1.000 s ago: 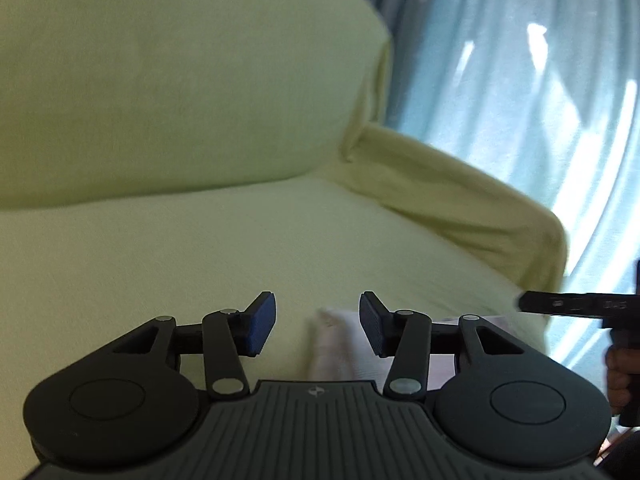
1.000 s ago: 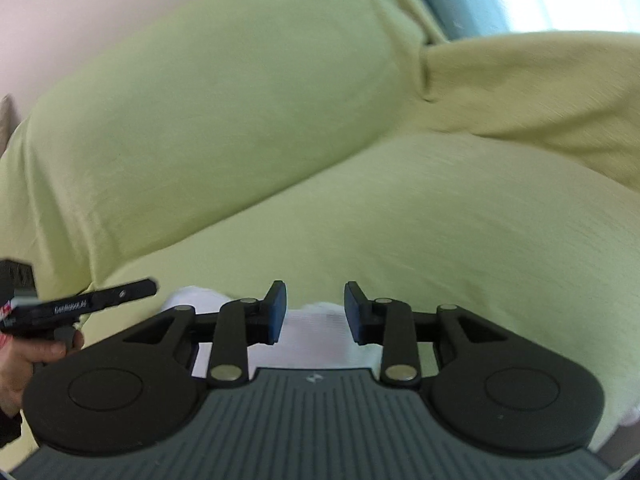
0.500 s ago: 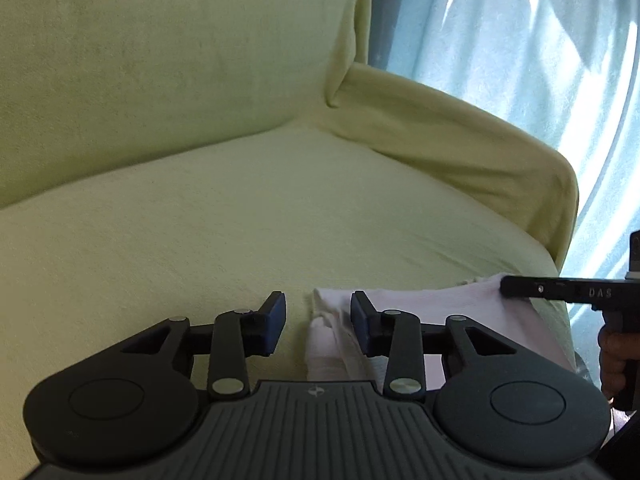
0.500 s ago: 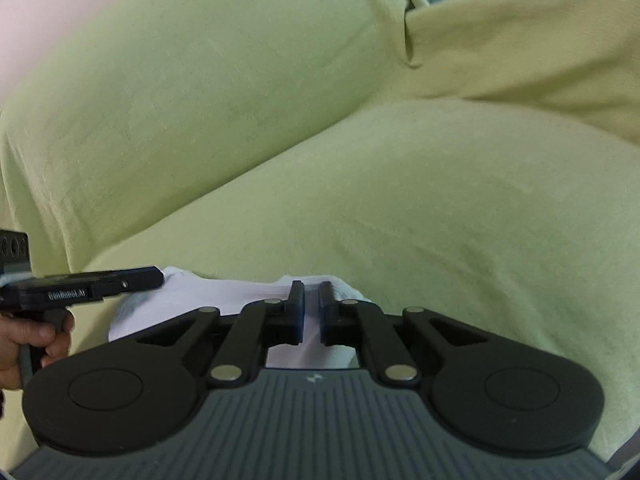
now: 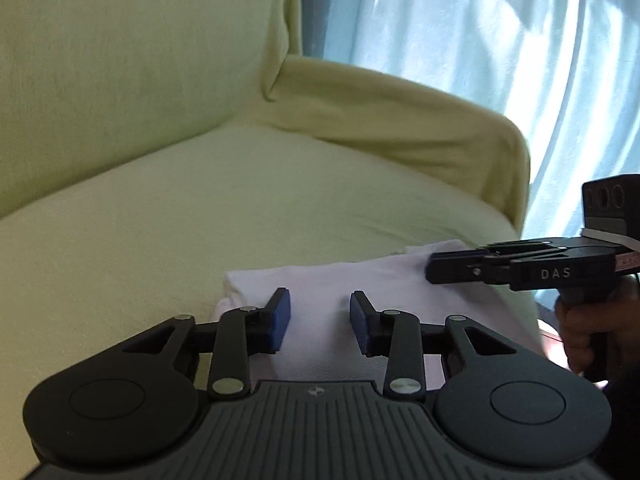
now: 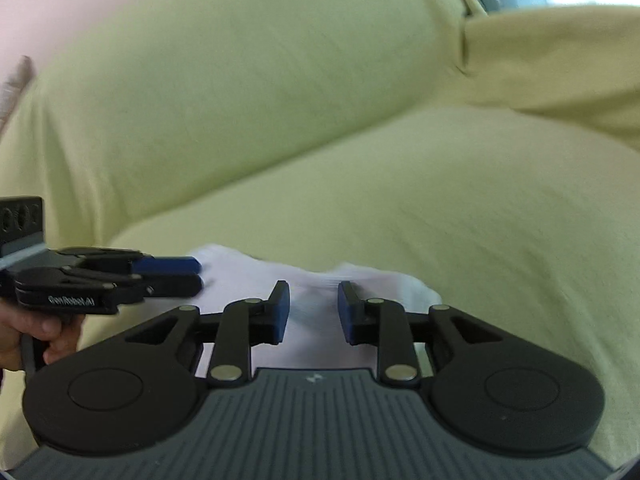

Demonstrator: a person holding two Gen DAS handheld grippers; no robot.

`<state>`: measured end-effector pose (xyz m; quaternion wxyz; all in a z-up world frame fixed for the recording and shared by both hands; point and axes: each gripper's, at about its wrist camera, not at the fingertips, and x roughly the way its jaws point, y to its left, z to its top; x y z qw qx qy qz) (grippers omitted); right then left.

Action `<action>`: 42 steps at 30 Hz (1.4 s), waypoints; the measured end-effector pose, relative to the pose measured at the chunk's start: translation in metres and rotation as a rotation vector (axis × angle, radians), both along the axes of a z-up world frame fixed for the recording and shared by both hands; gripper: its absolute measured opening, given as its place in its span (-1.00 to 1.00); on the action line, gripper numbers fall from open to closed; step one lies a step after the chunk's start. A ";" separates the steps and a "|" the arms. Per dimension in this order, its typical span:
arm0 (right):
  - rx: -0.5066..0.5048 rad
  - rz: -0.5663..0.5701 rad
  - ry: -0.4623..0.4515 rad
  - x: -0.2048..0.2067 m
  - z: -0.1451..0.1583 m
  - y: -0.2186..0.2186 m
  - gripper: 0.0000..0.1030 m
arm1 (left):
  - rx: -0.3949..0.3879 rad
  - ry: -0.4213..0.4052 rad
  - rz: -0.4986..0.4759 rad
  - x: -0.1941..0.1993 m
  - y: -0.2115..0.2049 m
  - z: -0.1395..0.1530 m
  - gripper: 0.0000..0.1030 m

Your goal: Fold clothes

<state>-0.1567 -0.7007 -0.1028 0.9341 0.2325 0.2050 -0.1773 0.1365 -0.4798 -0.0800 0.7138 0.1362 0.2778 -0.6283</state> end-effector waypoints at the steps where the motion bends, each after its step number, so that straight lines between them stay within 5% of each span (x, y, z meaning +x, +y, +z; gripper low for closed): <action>1: -0.021 -0.043 0.009 -0.002 0.001 -0.004 -0.93 | 0.007 -0.016 0.022 0.004 -0.003 -0.002 -0.52; 4: -0.060 -0.146 0.008 -0.016 0.007 -0.006 -0.89 | 0.011 -0.028 0.114 0.020 -0.001 0.003 -0.44; 6: -0.070 -0.182 -0.007 -0.028 0.011 0.000 -0.46 | -0.008 -0.037 0.133 0.023 0.016 0.012 -0.38; 9: -0.078 -0.168 -0.026 -0.046 0.017 0.017 -0.40 | -0.030 -0.082 0.123 0.017 0.050 0.027 -0.27; 14: -0.175 -0.030 0.024 -0.067 0.028 0.070 -0.40 | 0.065 -0.426 -0.094 -0.048 0.106 0.033 -0.25; 20: -0.371 0.103 0.192 -0.064 0.034 0.131 -0.44 | 0.192 -0.918 -0.435 -0.126 0.122 0.012 -0.24; 25: -0.542 0.158 0.354 -0.054 0.029 0.168 -0.44 | 0.213 -1.107 -0.573 -0.149 0.100 -0.008 -0.24; 26: -0.589 0.179 0.400 -0.048 0.026 0.172 -0.44 | 0.220 -1.133 -0.589 -0.151 0.097 -0.013 -0.28; 28: -0.705 0.224 0.483 -0.036 0.017 0.182 -0.44 | 0.235 -1.168 -0.607 -0.152 0.090 -0.022 -0.72; 32: -0.872 0.328 0.580 -0.019 0.001 0.190 -0.55 | 0.239 -1.147 -0.582 -0.140 0.092 -0.023 -0.85; 34: -0.889 0.337 0.614 -0.017 -0.001 0.186 -0.92 | 0.252 -1.138 -0.559 -0.128 0.099 -0.022 -0.90; 42: -0.860 0.350 0.647 -0.021 -0.002 0.179 -0.92 | 0.252 -1.088 -0.539 -0.122 0.106 -0.016 -0.90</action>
